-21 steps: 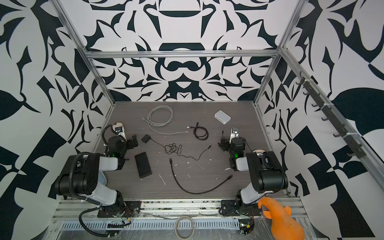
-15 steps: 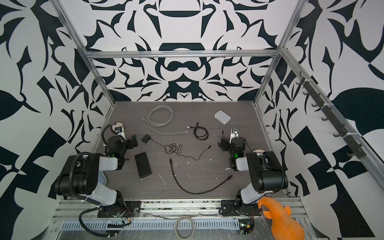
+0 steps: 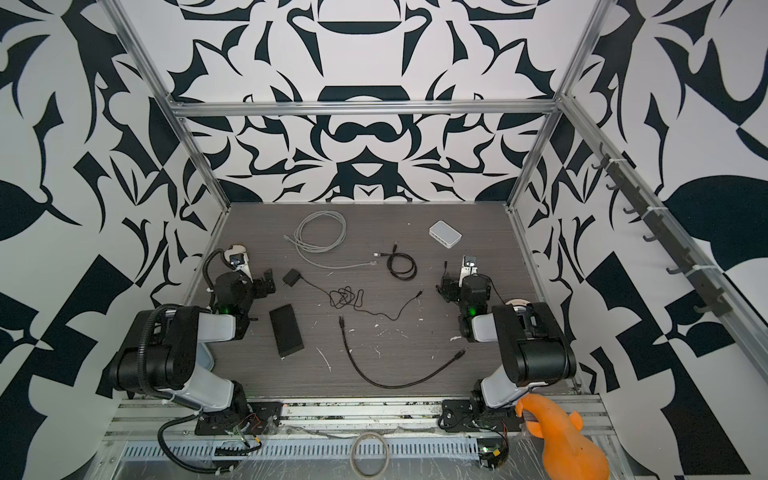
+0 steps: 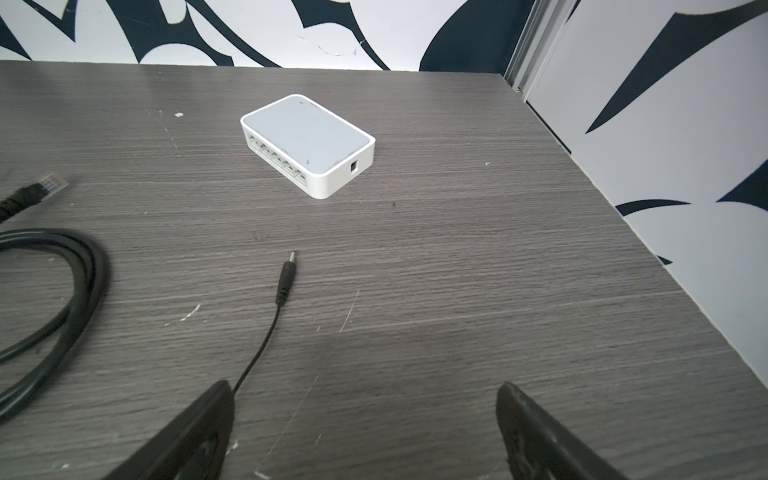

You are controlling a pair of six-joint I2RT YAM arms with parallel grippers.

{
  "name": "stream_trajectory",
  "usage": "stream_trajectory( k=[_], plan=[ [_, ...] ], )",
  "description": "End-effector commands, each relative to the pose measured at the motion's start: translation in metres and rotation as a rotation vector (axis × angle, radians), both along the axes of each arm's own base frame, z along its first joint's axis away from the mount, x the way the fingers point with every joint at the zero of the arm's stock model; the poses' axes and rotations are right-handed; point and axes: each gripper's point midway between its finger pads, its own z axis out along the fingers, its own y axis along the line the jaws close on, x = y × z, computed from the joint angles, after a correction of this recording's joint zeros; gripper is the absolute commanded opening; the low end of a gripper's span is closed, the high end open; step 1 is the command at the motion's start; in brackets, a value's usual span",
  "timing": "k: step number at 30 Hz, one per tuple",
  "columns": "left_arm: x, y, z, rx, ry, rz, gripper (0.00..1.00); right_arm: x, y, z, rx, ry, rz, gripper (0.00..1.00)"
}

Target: Insert the plug into the switch port

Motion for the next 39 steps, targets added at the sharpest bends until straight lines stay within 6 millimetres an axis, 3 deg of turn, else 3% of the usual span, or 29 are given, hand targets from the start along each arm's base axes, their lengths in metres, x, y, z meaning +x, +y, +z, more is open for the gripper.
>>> stream_trajectory(
  k=[1,14,18,21,23,26,28,31,35,39],
  plan=[
    [0.005,0.000,0.009,-0.008,-0.034,-0.003,0.99,0.006,0.002,0.015,-0.004,-0.051,0.011,1.00],
    [0.005,0.003,0.012,-0.029,-0.045,-0.008,1.00,0.008,0.012,0.015,-0.005,-0.042,0.071,0.98],
    [0.013,0.017,0.029,-0.032,0.065,0.067,1.00,0.010,0.000,0.038,-0.010,-0.027,0.000,0.94],
    [0.015,0.036,0.051,-0.085,0.155,0.222,0.99,0.016,0.016,0.064,0.011,0.030,0.059,0.87],
    [0.009,0.038,0.058,-0.185,0.196,0.310,1.00,0.016,0.042,0.079,0.049,0.084,0.119,0.85],
    [-0.015,0.027,0.042,-0.379,0.336,0.446,0.96,0.008,0.107,0.089,0.153,0.163,0.283,0.83],
    [-0.033,0.009,0.026,-0.436,0.430,0.484,0.95,-0.001,0.161,0.095,0.235,0.179,0.402,0.81],
    [-0.062,-0.001,0.011,-0.458,0.538,0.581,0.93,-0.024,0.244,0.101,0.356,0.222,0.575,0.75],
    [-0.089,-0.031,-0.010,-0.517,0.647,0.568,0.92,-0.063,0.340,0.096,0.415,0.300,0.761,0.72],
    [-0.106,-0.056,-0.020,-0.562,0.692,0.514,0.88,-0.093,0.402,0.076,0.454,0.370,0.875,0.68]
  ],
)
